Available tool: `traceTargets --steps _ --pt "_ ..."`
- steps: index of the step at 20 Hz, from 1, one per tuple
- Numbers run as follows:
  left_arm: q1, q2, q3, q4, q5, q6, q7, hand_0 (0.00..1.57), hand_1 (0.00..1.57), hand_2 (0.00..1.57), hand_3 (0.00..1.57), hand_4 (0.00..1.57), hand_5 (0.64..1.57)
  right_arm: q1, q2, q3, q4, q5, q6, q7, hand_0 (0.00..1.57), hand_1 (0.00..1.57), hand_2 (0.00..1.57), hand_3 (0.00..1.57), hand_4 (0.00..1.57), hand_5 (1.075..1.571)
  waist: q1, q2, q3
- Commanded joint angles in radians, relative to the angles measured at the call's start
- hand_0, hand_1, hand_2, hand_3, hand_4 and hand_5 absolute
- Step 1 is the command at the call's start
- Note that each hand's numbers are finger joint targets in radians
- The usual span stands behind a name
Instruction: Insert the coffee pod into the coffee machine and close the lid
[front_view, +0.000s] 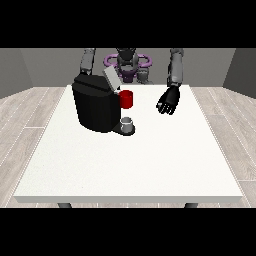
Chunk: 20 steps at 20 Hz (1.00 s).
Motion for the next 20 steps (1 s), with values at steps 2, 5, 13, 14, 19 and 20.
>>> traceTargets --steps 2,5,13,14,19,20 --pt "0.012 -0.029 0.009 0.029 -0.013 0.004 -0.04 1.19 1.19 1.29 1.22 0.51 1.571 0.026 -0.034 -0.005 0.003 0.037 -0.015 0.062 0.0 0.0 0.0 0.0 0.0 1.571 0.013 -0.066 -0.0009" --pt "-0.076 -0.041 0.078 0.005 0.078 -0.064 -0.069 1.42 1.42 1.4 1.33 0.49 1.571 0.0 -0.023 -0.005 0.04 0.046 -0.03 0.019 0.0 0.0 0.0 0.0 0.0 1.571 0.017 -0.037 -0.0008" --pt "-0.169 -0.06 0.082 -0.033 0.093 -0.249 -0.004 1.38 1.38 1.38 1.33 0.49 1.571 0.006 0.004 -0.006 0.12 0.058 -0.053 0.002 0.0 0.0 0.0 0.0 0.0 1.571 0.03 -0.123 -0.0004" --pt "-0.171 -0.076 0.08 -0.037 0.094 -0.266 0.016 1.37 1.37 1.38 1.33 0.5 1.571 0.001 0.003 0.006 0.118 0.074 -0.057 0.018 0.0 0.0 0.0 0.0 0.0 1.571 0.035 -0.142 -0.0005" --pt "-0.257 -0.096 0.083 -0.074 0.091 -0.328 0.078 1.33 1.33 1.35 1.32 0.59 1.571 -0.029 0.021 0.008 0.131 0.051 -0.066 0.026 0.0 0.0 0.0 0.0 0.0 1.571 0.026 -0.153 -0.0004" --pt "-0.26 -0.123 0.076 -0.08 0.094 -0.34 0.115 1.34 1.34 1.37 1.35 0.56 1.571 0.002 -0.016 0.001 0.133 0.048 -0.007 0.04 0.0 0.0 0.0 0.0 0.0 1.571 0.008 -0.195 -0.0004"
